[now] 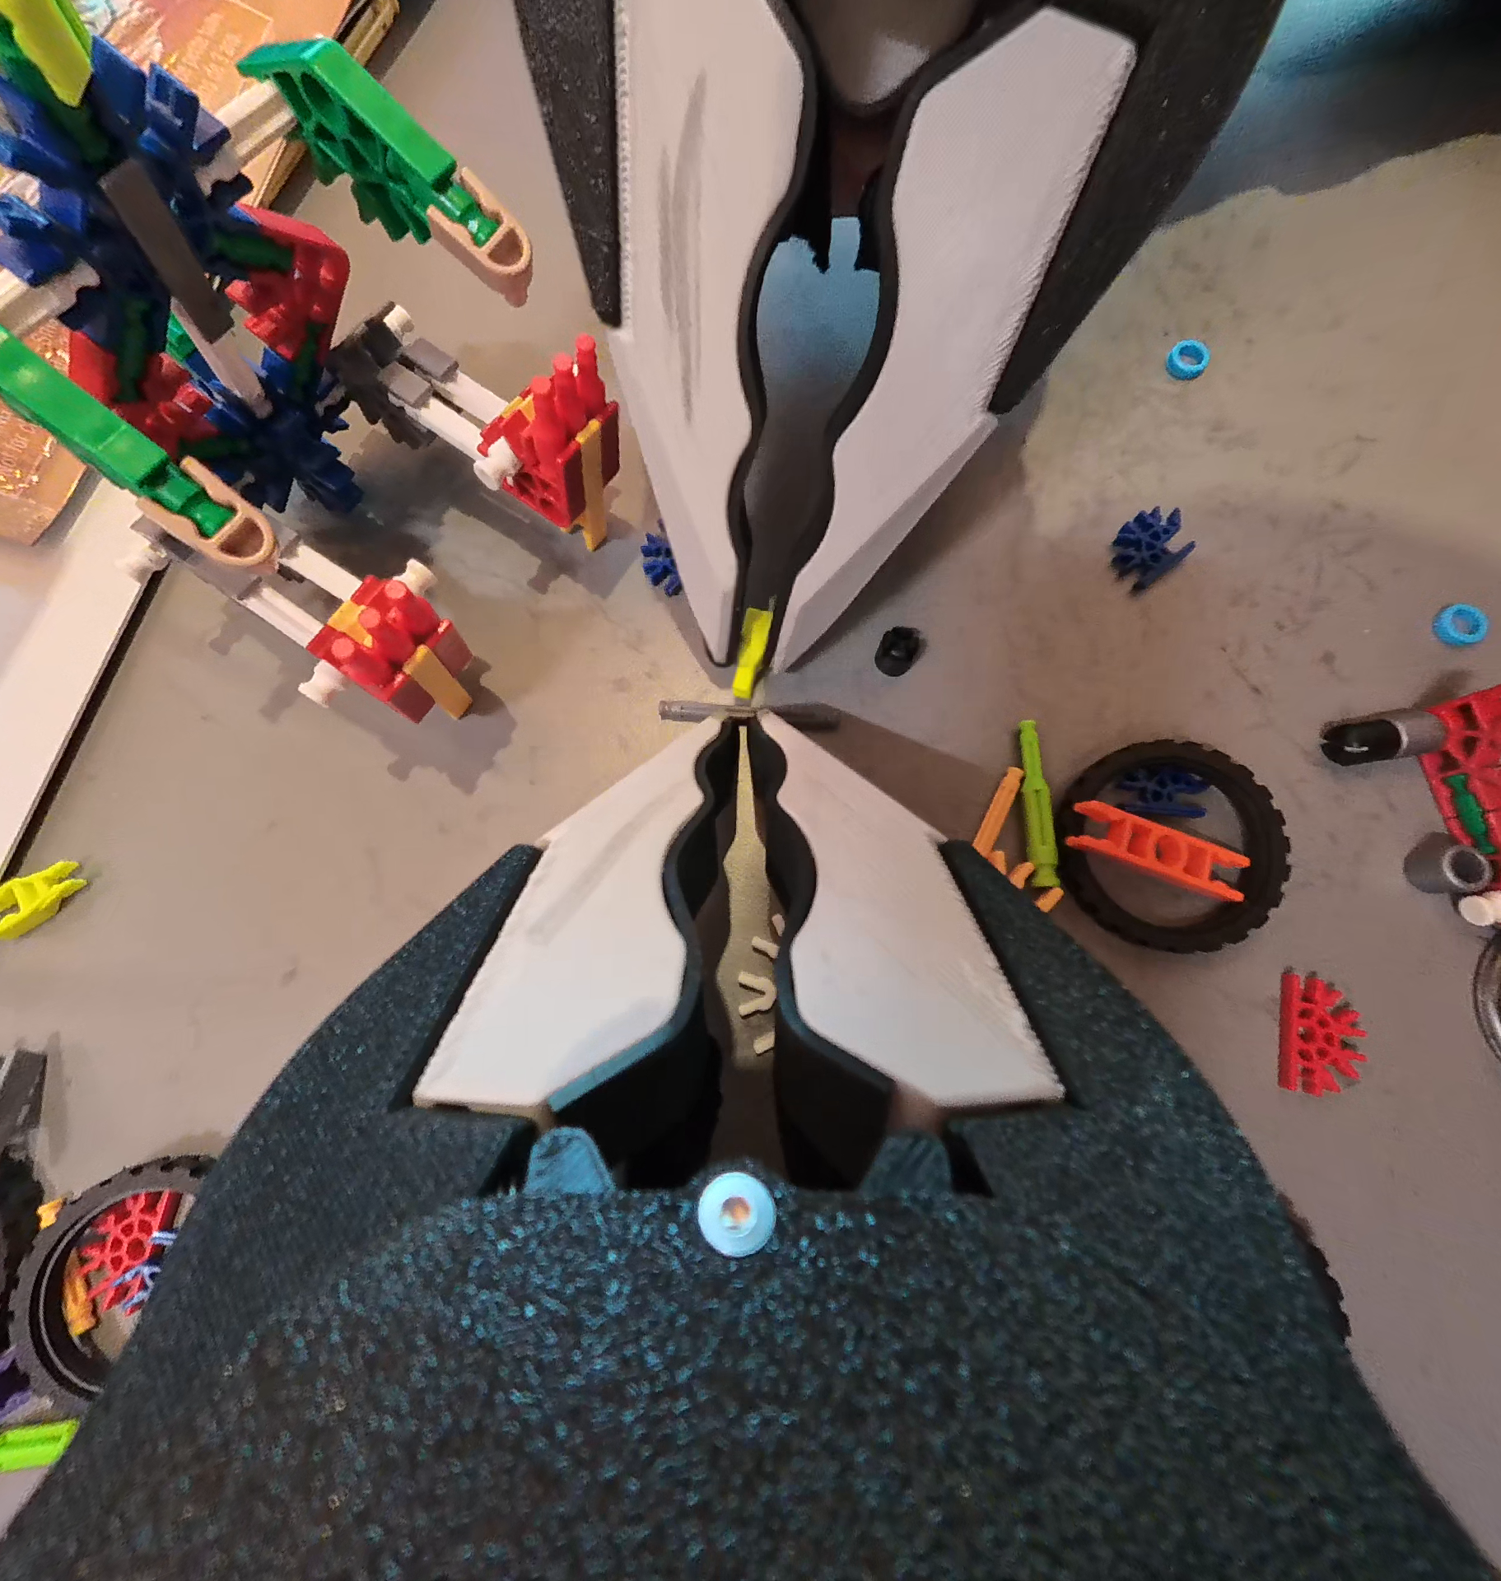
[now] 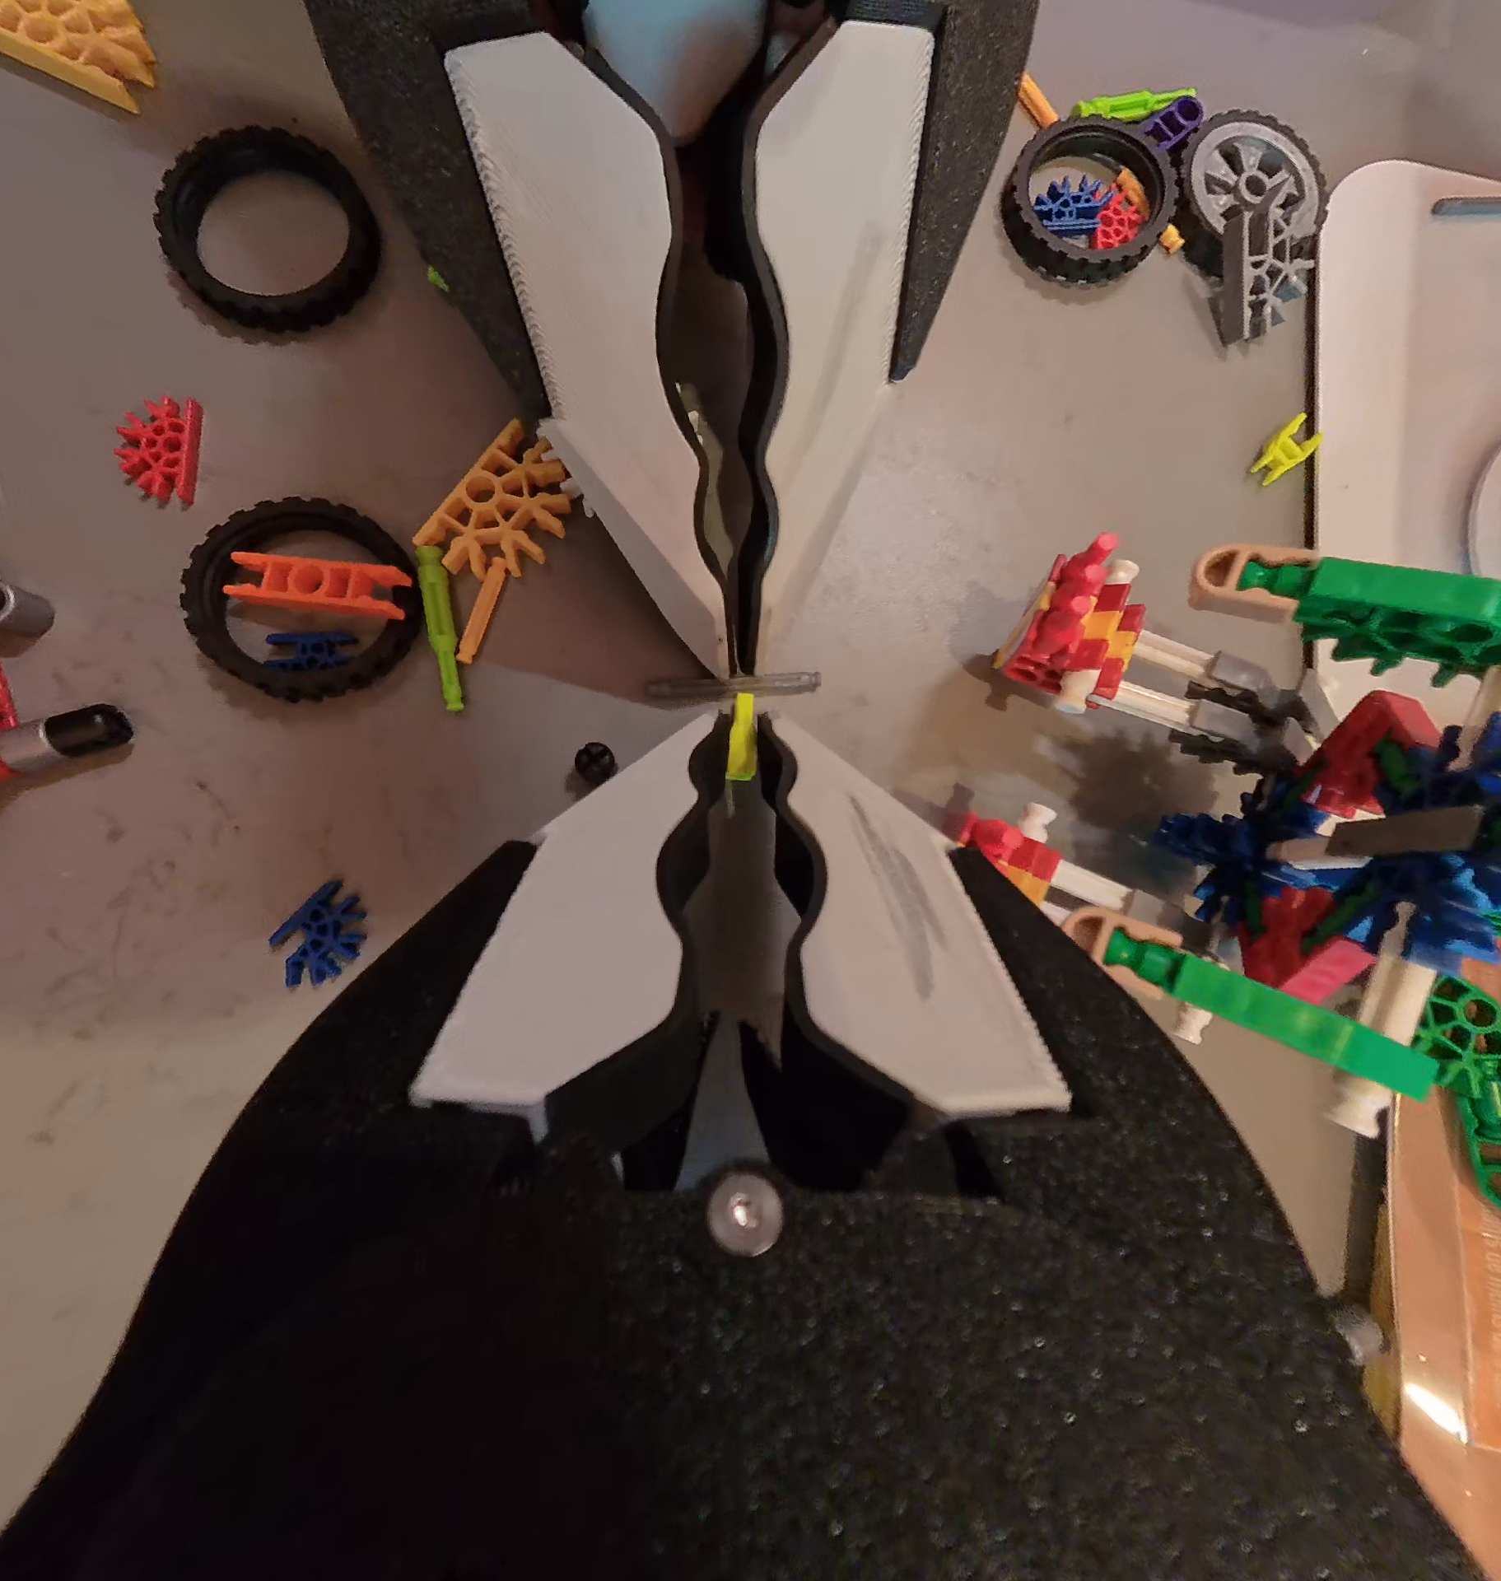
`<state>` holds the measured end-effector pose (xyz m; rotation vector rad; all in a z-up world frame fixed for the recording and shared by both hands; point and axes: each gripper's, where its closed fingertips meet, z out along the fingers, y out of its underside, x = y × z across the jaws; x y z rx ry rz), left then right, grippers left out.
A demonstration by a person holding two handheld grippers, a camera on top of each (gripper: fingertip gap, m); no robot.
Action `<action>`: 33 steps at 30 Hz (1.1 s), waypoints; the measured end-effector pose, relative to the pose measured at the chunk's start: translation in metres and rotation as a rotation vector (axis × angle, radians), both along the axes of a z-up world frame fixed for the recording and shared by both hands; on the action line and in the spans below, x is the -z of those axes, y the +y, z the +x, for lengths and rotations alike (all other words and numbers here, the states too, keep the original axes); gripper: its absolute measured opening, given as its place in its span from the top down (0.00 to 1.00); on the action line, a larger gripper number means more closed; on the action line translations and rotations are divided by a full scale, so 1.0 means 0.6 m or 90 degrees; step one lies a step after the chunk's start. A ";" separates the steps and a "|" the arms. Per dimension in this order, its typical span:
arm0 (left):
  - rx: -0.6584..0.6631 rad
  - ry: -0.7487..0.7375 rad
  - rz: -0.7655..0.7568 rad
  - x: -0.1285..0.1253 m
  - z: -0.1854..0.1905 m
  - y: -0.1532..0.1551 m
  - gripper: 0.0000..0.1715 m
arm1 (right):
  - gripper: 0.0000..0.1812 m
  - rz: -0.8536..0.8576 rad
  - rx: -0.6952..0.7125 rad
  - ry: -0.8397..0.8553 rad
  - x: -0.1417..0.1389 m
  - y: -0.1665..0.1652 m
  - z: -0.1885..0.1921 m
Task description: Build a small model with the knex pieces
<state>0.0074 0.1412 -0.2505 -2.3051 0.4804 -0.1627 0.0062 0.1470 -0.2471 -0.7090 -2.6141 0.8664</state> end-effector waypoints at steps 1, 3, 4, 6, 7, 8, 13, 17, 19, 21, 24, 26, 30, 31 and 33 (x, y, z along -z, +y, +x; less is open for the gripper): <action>-0.001 0.001 0.000 0.000 0.000 0.001 1.00 | 0.97 0.001 -0.001 -0.001 0.002 -0.001 0.000; -0.003 0.004 0.002 0.000 -0.001 0.001 1.00 | 0.96 0.001 -0.002 -0.004 0.004 -0.002 0.001; -0.003 0.004 0.003 0.000 -0.001 0.001 1.00 | 0.94 0.002 -0.002 -0.003 0.004 -0.002 0.001; -0.003 0.004 0.002 0.000 -0.001 0.001 1.00 | 0.93 -0.002 0.000 -0.003 0.000 -0.001 0.001; -0.003 0.003 0.002 0.000 -0.001 0.001 1.00 | 0.92 -0.004 0.000 -0.003 -0.003 -0.001 0.001; -0.002 0.002 0.001 0.000 -0.001 0.001 1.00 | 0.90 -0.004 0.000 -0.004 -0.004 -0.001 0.003; 0.000 -0.005 -0.004 0.000 -0.001 0.002 0.99 | 0.91 0.013 0.009 -0.007 -0.007 0.015 0.006; 0.000 -0.005 -0.005 0.001 0.000 0.002 0.99 | 0.94 0.012 0.002 -0.014 -0.001 0.010 0.008; 0.002 -0.004 -0.005 0.001 0.000 0.002 0.99 | 0.97 0.014 -0.001 -0.013 0.004 0.007 0.008; 0.003 -0.004 -0.005 0.001 0.000 0.002 0.99 | 0.97 0.013 -0.001 -0.011 0.003 0.006 0.006; 0.005 -0.004 -0.004 0.001 0.000 0.002 0.99 | 0.97 0.020 -0.003 -0.007 0.003 0.006 0.006; 0.005 -0.005 -0.005 0.001 0.001 0.002 0.99 | 0.97 0.026 -0.004 -0.006 0.003 0.005 0.005; 0.007 -0.004 -0.005 0.001 0.001 0.002 0.99 | 0.98 0.037 -0.007 0.001 0.003 0.005 0.005; 0.007 -0.003 -0.005 0.001 0.001 0.002 0.99 | 0.98 0.039 -0.009 0.003 0.003 0.005 0.005; 0.009 -0.003 -0.005 0.001 0.002 0.002 1.00 | 0.98 0.039 -0.011 0.008 0.003 0.004 0.003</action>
